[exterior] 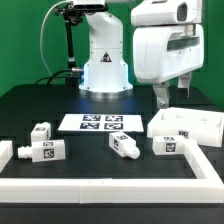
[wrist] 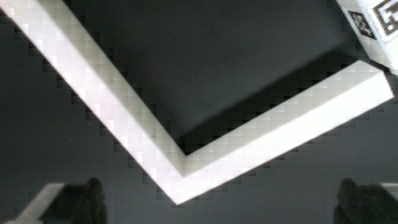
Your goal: Assemble one leg
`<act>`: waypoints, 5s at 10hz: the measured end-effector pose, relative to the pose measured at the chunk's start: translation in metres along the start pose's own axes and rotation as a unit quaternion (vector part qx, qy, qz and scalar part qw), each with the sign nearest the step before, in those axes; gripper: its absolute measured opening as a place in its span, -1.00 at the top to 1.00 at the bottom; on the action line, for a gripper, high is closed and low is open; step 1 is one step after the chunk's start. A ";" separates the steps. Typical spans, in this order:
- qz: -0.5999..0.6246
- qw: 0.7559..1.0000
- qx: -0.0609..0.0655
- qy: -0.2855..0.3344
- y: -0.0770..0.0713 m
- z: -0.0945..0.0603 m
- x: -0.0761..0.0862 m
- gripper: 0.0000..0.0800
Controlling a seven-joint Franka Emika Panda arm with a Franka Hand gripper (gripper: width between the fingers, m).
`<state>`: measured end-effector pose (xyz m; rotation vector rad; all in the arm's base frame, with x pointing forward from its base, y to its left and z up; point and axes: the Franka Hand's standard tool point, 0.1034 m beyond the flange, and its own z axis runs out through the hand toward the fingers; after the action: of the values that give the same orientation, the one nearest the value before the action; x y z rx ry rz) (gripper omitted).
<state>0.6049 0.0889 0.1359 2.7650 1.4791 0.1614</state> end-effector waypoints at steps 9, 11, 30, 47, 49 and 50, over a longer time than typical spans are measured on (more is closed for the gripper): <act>0.031 0.999 0.004 -0.025 -0.003 0.031 -0.083 -0.62; 0.038 0.999 0.016 -0.027 -0.007 0.049 -0.110 -0.62; 0.155 0.987 0.029 -0.031 -0.042 0.100 -0.125 -0.62; 0.119 0.991 0.040 -0.050 -0.062 0.094 -0.192 0.29; 0.113 0.991 0.047 -0.054 -0.068 0.100 -0.231 0.29; 0.112 0.991 0.047 -0.053 -0.066 0.100 -0.247 0.29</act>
Offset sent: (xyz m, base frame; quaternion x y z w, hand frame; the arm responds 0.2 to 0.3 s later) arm 0.0000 0.0000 0.0000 0.0000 0.0000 0.0000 1.0000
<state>0.4234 -0.0742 0.0107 2.9569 1.1805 -0.0566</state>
